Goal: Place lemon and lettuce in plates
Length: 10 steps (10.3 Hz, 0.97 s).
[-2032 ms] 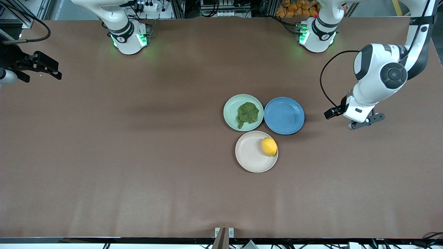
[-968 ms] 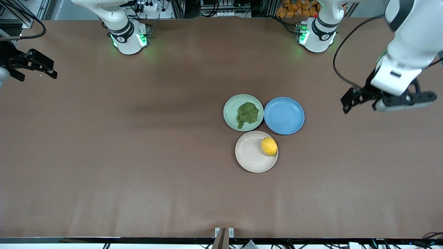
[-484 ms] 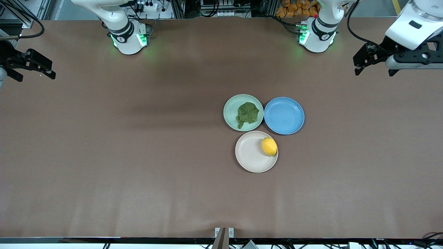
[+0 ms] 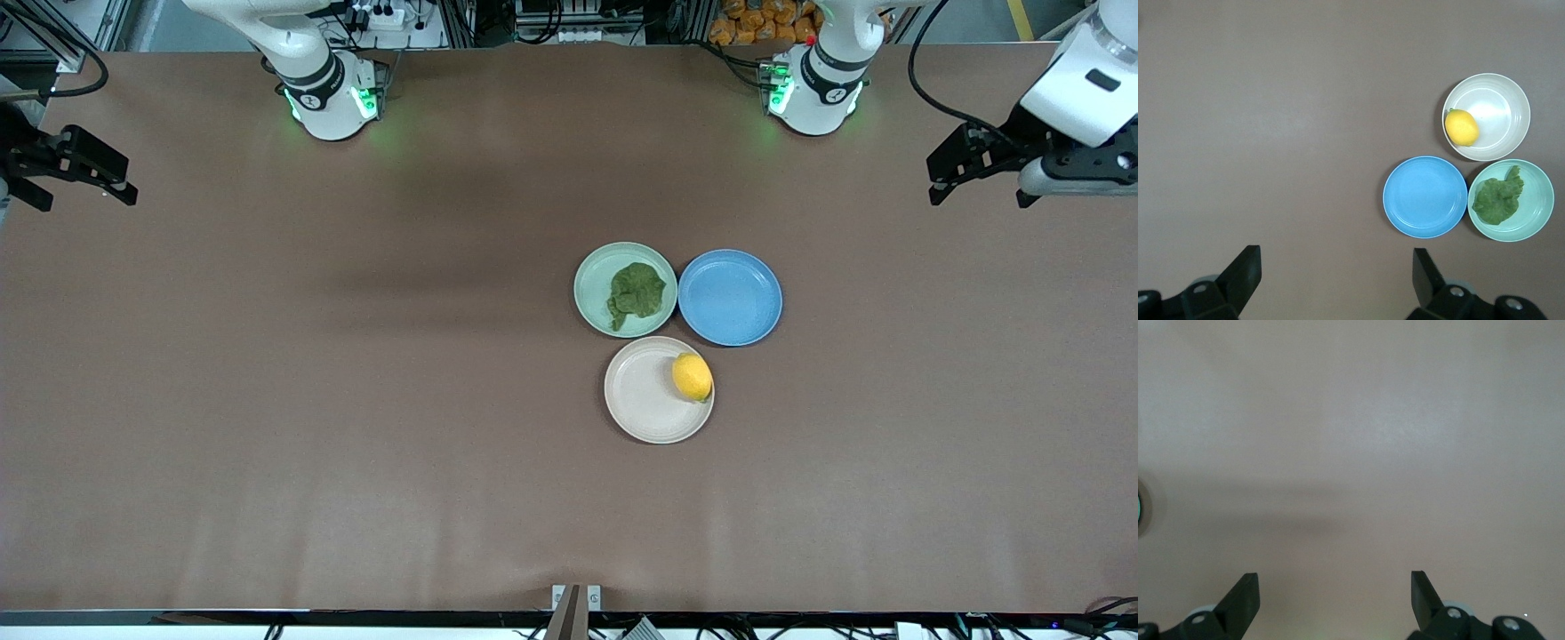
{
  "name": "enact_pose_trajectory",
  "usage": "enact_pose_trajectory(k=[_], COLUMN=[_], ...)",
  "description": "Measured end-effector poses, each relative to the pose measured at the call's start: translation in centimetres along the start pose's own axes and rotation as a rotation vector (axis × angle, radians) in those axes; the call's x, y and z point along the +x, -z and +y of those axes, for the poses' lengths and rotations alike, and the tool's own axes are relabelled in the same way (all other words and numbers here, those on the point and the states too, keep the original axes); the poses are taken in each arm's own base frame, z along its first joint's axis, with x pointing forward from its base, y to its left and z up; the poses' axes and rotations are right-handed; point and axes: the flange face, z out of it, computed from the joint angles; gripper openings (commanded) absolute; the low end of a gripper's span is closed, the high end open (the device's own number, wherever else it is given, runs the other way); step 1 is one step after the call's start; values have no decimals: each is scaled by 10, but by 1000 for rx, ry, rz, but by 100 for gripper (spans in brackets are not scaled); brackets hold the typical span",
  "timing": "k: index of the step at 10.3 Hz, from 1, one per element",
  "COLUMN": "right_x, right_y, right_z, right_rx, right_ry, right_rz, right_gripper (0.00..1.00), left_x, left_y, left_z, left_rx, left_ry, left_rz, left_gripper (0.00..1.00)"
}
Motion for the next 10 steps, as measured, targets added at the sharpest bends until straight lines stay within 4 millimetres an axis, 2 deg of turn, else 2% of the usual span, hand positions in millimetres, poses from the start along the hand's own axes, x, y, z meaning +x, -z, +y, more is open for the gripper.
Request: enact_pose_trajectory(k=[5,10], right_x=[1,1], right_y=[2,1], right_z=[1,1], right_rx=[-1,-1], right_ry=[-1,-2], right_rz=[10,8], right_gripper=[100,100], left_x=[3,4], left_y=[-6,-6], left_z=[-1,-15], left_rx=[-2,-49], left_ry=[1,36], left_rz=[-23,-31], left_gripper=[100,100])
